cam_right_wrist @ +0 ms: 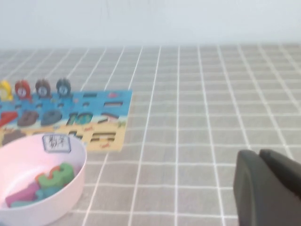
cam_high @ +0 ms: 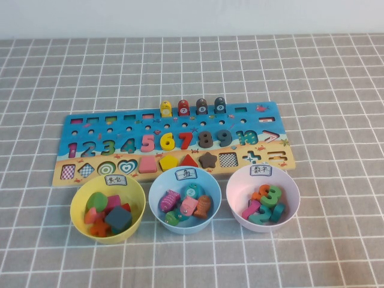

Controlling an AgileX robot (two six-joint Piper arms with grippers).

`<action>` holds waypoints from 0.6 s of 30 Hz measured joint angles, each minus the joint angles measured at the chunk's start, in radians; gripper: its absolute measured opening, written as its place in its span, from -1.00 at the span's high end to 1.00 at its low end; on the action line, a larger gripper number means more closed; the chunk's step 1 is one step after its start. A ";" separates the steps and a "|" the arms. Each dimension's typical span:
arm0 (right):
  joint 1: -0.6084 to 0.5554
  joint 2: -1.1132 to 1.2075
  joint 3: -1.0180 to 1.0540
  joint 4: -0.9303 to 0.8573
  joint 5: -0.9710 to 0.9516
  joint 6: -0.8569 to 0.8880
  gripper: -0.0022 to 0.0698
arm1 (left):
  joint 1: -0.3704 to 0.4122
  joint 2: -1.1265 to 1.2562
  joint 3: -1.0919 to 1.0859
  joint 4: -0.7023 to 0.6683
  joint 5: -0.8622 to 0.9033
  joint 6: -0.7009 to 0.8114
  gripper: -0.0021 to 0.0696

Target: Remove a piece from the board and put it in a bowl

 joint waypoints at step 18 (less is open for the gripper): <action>0.000 -0.182 0.000 0.083 0.129 -0.066 0.99 | 0.000 0.000 0.000 0.000 0.000 0.000 0.95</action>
